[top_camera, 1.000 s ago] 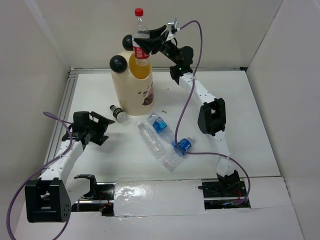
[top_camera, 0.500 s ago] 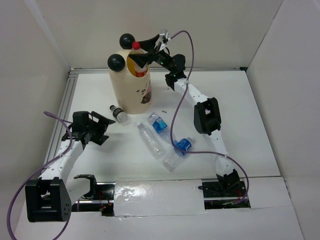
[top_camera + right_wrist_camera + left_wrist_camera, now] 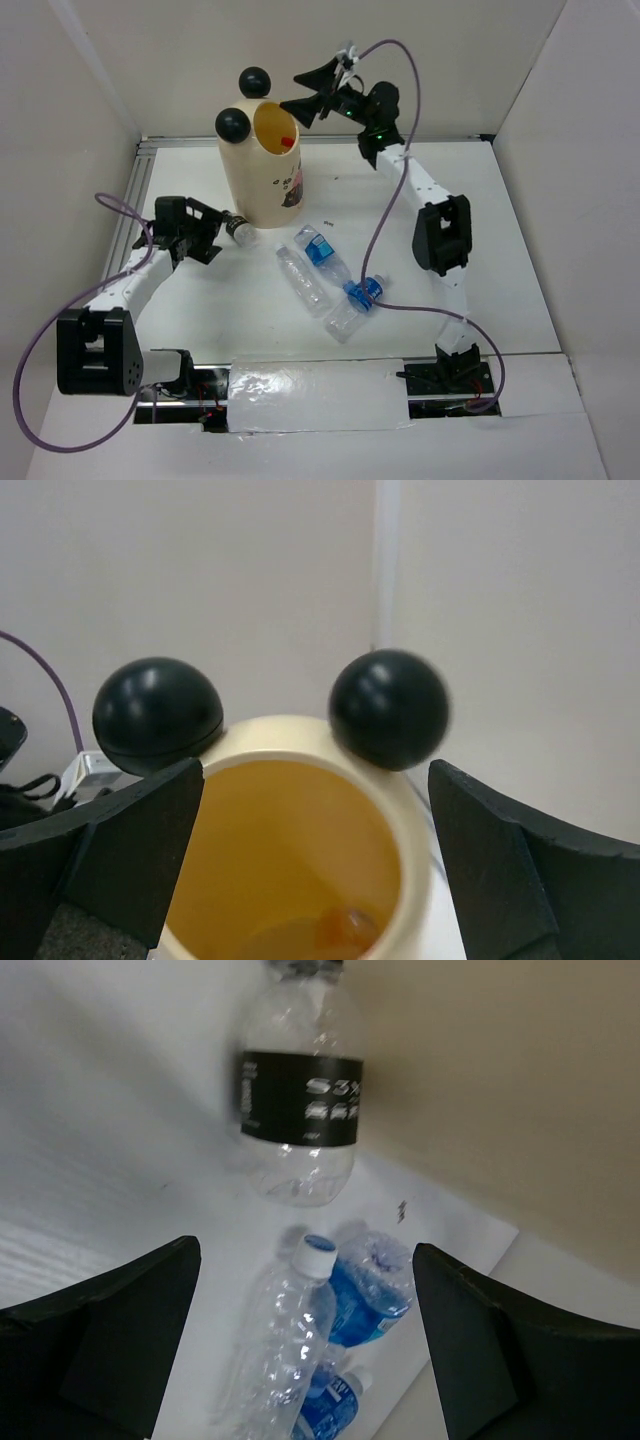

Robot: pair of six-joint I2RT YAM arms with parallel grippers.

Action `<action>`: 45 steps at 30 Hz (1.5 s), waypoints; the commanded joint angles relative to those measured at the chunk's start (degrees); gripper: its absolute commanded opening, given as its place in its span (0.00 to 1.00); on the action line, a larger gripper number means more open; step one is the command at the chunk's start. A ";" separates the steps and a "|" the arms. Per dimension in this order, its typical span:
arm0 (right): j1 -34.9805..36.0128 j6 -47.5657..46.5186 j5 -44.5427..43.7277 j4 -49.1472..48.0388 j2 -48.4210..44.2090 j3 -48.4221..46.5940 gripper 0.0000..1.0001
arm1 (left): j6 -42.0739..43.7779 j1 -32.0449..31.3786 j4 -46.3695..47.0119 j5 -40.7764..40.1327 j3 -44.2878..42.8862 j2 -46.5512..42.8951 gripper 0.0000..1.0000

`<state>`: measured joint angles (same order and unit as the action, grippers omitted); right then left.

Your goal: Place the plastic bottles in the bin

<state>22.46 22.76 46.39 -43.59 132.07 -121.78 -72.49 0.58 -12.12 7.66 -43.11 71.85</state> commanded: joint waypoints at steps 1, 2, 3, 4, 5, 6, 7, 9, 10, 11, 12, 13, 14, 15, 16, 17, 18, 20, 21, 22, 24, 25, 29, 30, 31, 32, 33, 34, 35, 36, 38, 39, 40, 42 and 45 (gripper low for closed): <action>-3.99 -10.62 3.61 17.01 -10.25 -1.53 1.00 | -1.43 -0.14 4.20 -4.31 -3.82 4.24 1.00; -4.96 -12.55 4.58 24.27 -10.95 -1.53 1.00 | -0.73 -0.66 4.21 -4.93 -4.34 5.65 1.00; -7.14 -13.09 5.72 27.39 -12.09 -2.06 1.00 | 0.67 -0.67 4.21 -5.55 -5.22 7.32 1.00; -8.30 -13.10 8.08 30.29 -12.62 -2.06 1.00 | 1.55 -0.67 2.03 -6.07 -7.58 8.90 1.00; -9.61 -13.97 9.14 35.37 -13.93 -1.19 1.00 | 2.43 -1.19 1.23 -6.86 -8.47 11.88 1.00; -10.76 -14.84 10.29 37.16 -14.90 -0.05 1.00 | 3.14 -1.19 0.70 -6.87 -9.09 13.04 1.00; -13.03 -15.38 12.21 38.31 -16.13 1.70 1.00 | 3.14 -1.19 0.69 -6.87 -9.09 13.92 1.00; -15.76 -19.57 12.85 40.68 -21.12 9.31 0.99 | 3.67 -1.72 3.32 -6.35 -9.09 16.11 1.00; -16.39 -21.43 13.37 41.39 -23.07 12.15 0.99 | 3.67 -1.72 4.46 -6.34 -9.09 16.91 1.00; -17.00 -23.10 13.37 42.01 -24.91 14.96 0.99 | 3.67 -1.72 4.47 -6.34 -9.09 17.78 1.00; -17.53 -26.68 13.98 43.14 -28.67 20.64 0.99 | 3.67 -2.50 5.26 -6.34 -9.88 18.66 1.00; -18.15 -28.28 13.99 43.94 -30.28 23.31 0.99 | 3.67 -3.21 5.79 -6.34 -10.76 19.54 1.00; -18.15 -29.69 14.69 44.73 -31.86 25.69 0.99 | 3.67 -3.22 5.79 -6.34 -11.29 21.29 1.00; -18.67 -31.10 15.21 46.65 -33.18 27.89 0.99 | 3.67 -3.91 6.49 -6.34 -11.81 22.18 1.00; -18.68 -33.38 15.22 47.63 -35.37 31.39 0.99 | 3.67 -4.53 7.02 -6.34 -11.82 22.97 1.00; -19.20 -34.09 15.83 48.33 -36.35 32.99 0.99 | 3.67 -4.53 7.02 -6.95 -13.30 23.76 1.00; -19.21 -34.71 16.36 48.86 -37.23 34.40 0.99 | 3.67 -5.23 7.02 -6.96 -13.92 25.25 1.00; -19.73 -35.24 16.88 49.92 -39.34 38.01 0.99 | 4.37 -5.76 5.45 -8.36 -14.98 26.40 0.99; -19.73 -36.20 16.89 50.44 -39.87 38.89 0.99 | 4.90 -5.76 5.44 -8.36 -15.59 26.93 0.93; -19.73 -36.73 16.89 51.67 -40.57 40.11 0.99 | 4.90 -5.76 5.44 -9.58 -15.60 27.46 0.87; -20.78 -37.27 17.51 52.64 -40.58 40.65 0.99 | 4.90 -5.76 3.51 -10.12 -15.60 27.46 0.66; -20.79 -37.96 17.51 53.95 -40.58 41.26 0.99 | 4.90 -5.76 2.98 -10.73 -15.60 26.94 0.59; -22.01 -41.47 18.65 58.35 -41.10 42.49 0.94 | 6.91 -6.29 1.75 -11.97 -10.96 21.78 0.33; -22.02 -42.79 18.65 59.84 -41.10 43.02 0.94 | 7.53 -6.29 1.75 -11.97 -9.72 19.83 0.30; -22.02 -45.59 17.86 62.99 -41.63 43.81 0.94 | 8.84 -7.42 1.23 -11.97 -8.40 17.64 0.27; -22.02 -46.66 17.16 64.32 -41.63 44.34 1.00 | 9.64 -8.13 1.22 -11.97 -5.69 11.96 0.26; -22.02 -47.19 15.67 65.21 -42.15 45.13 1.00 | 10.60 -9.09 0.35 -11.97 -4.45 8.69 0.26; -22.02 -48.59 14.96 66.95 -42.16 45.83 1.00 | 11.57 -11.89 -1.31 -12.75 -3.48 5.35 0.26; -22.54 -49.73 14.35 68.45 -42.16 46.53 1.00 | 13.67 -13.57 -2.20 -13.37 -2.16 1.92 0.25; -22.55 -51.31 13.38 70.29 -42.16 46.54 1.00 | 14.65 -15.07 -3.08 -13.37 -2.15 -4.73 0.25; -22.55 -56.14 12.85 76.09 -40.67 46.54 1.00 | 18.33 -19.02 -3.88 -12.06 -2.15 -10.77 0.23; -23.15 -57.29 13.54 77.51 -40.06 46.54 1.00 | 20.09 -20.08 -3.88 -11.01 -2.76 -13.12 0.23; -23.16 -57.30 13.55 78.04 -40.05 46.54 1.00 | 21.50 -21.05 -3.35 -10.48 -3.64 -16.62 0.23; -24.65 -57.31 15.21 76.82 -40.05 48.98 0.96 | 27.53 -23.60 -0.82 -8.37 -7.83 -17.63 0.23; -24.66 -58.78 16.27 75.59 -40.75 51.37 0.82 | 35.45 -26.67 0.25 -7.75 -14.52 -14.56 0.22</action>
<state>-1.54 -32.21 60.95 29.47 93.14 -72.58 -48.64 -24.01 -15.35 -1.78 -51.83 54.39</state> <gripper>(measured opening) 0.851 0.514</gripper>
